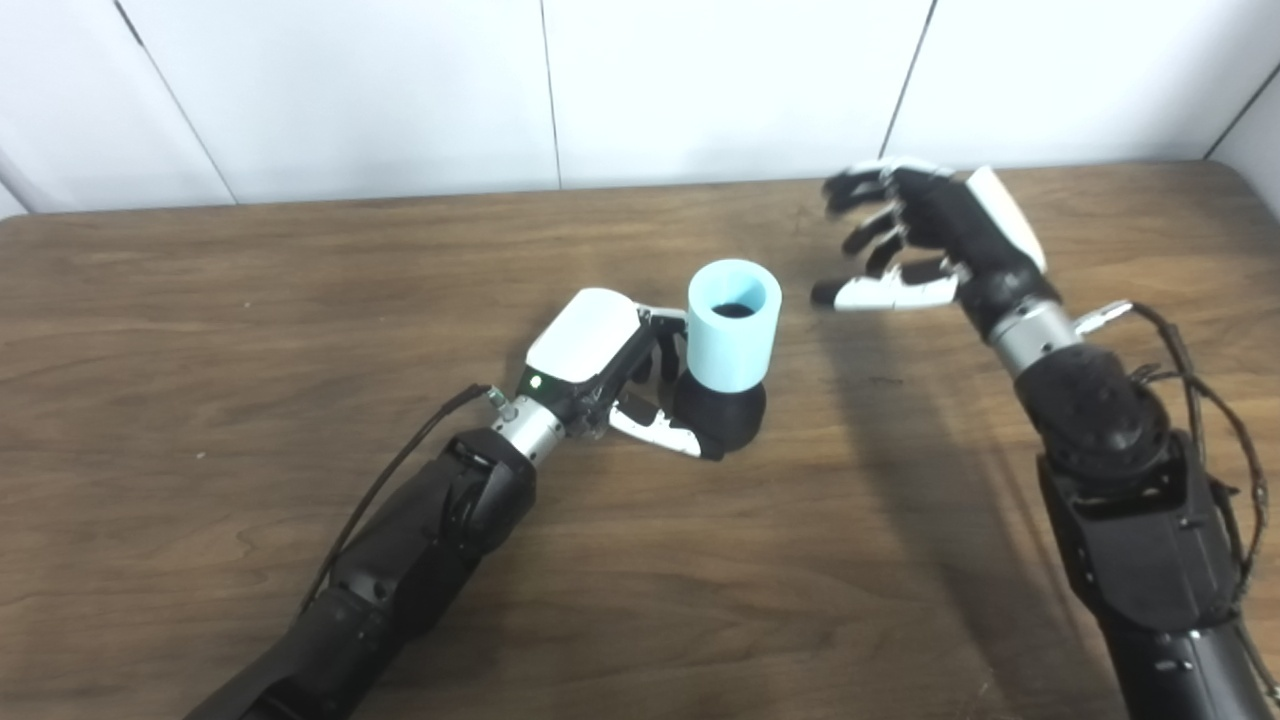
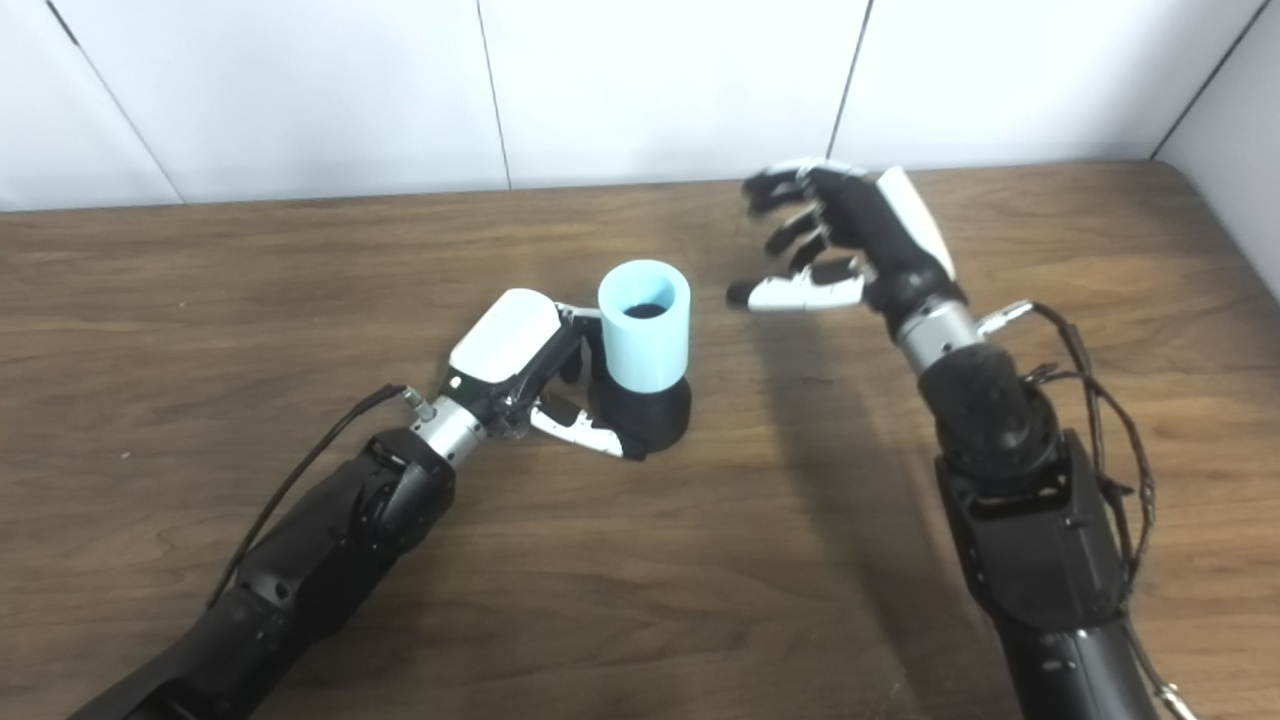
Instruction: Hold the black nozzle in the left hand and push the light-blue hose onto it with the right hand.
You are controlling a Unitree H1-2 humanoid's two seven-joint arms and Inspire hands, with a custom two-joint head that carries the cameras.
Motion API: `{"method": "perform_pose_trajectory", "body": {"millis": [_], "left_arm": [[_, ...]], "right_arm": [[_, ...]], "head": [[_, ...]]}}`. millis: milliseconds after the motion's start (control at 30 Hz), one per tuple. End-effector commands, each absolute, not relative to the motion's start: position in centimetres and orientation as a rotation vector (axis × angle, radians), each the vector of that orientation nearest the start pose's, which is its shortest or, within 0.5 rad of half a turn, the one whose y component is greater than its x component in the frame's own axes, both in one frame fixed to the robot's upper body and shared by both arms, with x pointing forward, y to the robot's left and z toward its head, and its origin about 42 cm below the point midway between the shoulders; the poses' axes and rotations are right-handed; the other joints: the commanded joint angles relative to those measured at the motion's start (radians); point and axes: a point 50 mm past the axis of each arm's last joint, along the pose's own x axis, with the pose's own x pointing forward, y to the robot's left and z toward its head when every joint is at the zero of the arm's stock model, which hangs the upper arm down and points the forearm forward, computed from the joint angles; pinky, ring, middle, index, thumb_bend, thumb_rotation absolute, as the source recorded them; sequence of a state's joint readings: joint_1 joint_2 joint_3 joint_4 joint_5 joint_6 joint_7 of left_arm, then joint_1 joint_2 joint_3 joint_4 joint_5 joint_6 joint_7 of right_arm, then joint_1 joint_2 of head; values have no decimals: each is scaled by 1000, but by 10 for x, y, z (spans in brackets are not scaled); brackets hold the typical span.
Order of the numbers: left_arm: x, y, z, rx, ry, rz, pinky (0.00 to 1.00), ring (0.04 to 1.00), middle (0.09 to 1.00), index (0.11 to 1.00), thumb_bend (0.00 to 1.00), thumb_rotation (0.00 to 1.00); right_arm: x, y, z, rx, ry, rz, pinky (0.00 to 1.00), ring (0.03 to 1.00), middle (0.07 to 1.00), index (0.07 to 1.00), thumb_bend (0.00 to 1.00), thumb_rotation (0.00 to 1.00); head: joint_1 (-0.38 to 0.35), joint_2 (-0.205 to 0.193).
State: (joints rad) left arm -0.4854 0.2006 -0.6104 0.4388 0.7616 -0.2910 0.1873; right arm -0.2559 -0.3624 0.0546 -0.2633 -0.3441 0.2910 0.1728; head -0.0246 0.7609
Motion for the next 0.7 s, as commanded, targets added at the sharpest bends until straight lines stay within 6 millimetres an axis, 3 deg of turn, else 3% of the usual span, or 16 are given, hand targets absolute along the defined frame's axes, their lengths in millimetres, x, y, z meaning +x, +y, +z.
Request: {"method": "perform_pose_trajectory", "body": {"millis": [0,200,400,633,667], "left_arm": [[354,138,56,1181,-334,-729,273,360,395,498,521,0],[354,137,57,1174,-333,-732,287,371,397,499,521,0],[354,135,57,1169,-333,-728,279,363,395,495,521,0],[354,138,64,1157,-283,-747,321,406,410,503,522,0],[355,138,68,1177,-234,-776,384,468,446,504,523,0]], "right_arm": [[346,-276,258,-811,-347,80,393,532,629,630,746,0],[345,-275,251,-998,-444,84,433,561,652,654,795,104],[349,-277,233,-1117,-380,93,568,715,779,728,864,149],[341,-277,208,-944,-261,11,615,750,815,773,827,124],[339,-275,204,-915,-254,5,616,748,811,775,819,103]], "head": [[-1,0],[-3,-2],[3,-4],[7,-5],[10,-4]]}}
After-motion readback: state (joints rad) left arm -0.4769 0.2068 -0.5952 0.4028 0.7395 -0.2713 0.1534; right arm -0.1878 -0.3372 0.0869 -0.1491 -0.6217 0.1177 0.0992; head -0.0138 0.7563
